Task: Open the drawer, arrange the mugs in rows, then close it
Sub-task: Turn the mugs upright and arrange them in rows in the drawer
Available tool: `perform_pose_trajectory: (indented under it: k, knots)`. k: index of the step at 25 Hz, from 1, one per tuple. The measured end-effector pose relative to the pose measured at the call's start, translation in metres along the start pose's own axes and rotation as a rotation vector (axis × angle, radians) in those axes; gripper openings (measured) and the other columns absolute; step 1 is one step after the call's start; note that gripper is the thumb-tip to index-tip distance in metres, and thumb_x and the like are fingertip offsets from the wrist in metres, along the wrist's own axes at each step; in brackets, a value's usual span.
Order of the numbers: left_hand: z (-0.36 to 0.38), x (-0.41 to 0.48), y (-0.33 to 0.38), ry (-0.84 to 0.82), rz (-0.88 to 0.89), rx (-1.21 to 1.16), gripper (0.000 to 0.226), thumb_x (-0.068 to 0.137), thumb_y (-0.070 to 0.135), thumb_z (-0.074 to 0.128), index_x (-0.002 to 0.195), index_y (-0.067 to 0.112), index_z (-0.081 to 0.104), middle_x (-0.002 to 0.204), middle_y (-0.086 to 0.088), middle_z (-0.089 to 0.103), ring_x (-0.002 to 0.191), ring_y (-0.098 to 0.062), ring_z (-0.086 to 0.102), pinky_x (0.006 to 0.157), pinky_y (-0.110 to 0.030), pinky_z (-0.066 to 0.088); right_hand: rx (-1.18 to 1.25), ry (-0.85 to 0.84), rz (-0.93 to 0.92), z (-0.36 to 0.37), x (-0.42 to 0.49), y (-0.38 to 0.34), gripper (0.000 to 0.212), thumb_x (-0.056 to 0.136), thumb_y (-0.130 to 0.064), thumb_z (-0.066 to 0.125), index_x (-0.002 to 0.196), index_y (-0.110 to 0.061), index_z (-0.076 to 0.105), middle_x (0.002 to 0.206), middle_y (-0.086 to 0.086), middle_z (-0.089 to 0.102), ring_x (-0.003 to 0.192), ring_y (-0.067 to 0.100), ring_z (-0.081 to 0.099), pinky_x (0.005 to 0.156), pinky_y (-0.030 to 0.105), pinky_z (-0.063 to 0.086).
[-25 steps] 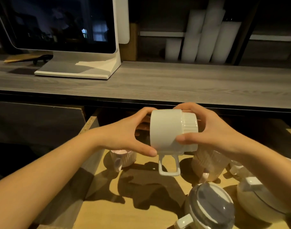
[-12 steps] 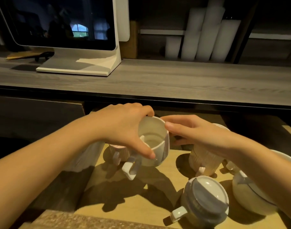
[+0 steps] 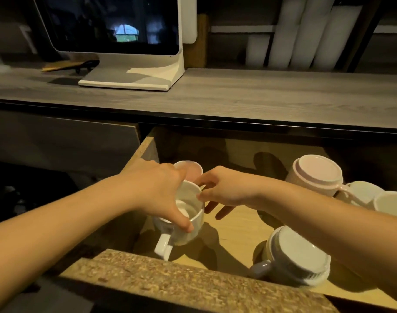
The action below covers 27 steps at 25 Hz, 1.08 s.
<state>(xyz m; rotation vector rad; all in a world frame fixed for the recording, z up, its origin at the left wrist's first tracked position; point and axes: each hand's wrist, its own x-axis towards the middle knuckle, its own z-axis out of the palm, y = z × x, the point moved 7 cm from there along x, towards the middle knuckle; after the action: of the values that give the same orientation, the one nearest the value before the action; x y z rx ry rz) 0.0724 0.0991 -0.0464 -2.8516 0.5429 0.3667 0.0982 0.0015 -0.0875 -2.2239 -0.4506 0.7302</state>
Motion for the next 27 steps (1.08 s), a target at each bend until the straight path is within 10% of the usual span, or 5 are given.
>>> perform_pose_trajectory:
  k: [6, 19, 27]
  knots:
    - [0.027, 0.009, -0.007, -0.037, -0.069, 0.073, 0.089, 0.056, 0.081, 0.056, 0.124, 0.025, 0.044, 0.091, 0.009, 0.049, 0.073, -0.011, 0.049, 0.054, -0.023, 0.034, 0.006, -0.042, 0.034, 0.022, 0.016, 0.007, 0.04, 0.088, -0.012, 0.06, 0.128, -0.016, 0.054, 0.113, 0.007, 0.064, 0.089, 0.019, 0.068, 0.063, 0.027, 0.058]
    - [0.051, 0.009, -0.009, -0.136, -0.081, 0.059, 0.09, 0.056, 0.077, 0.062, 0.125, 0.021, 0.044, 0.107, 0.002, 0.06, 0.089, -0.016, 0.059, 0.072, -0.029, 0.048, 0.024, -0.012, -0.002, 0.038, 0.015, 0.009, 0.032, 0.089, -0.013, 0.059, 0.121, -0.01, 0.055, 0.114, 0.013, 0.064, 0.094, 0.024, 0.068, 0.067, 0.029, 0.058]
    - [0.014, 0.009, 0.003, -0.018, 0.036, 0.06, 0.067, 0.074, 0.066, 0.056, 0.125, 0.024, 0.044, 0.111, 0.004, 0.06, 0.089, -0.014, 0.058, 0.071, -0.028, 0.049, -0.351, 0.154, -0.119, -0.014, -0.019, -0.016, 0.033, 0.091, -0.019, 0.054, 0.123, -0.012, 0.055, 0.106, 0.006, 0.063, 0.088, 0.019, 0.065, 0.068, 0.024, 0.056]
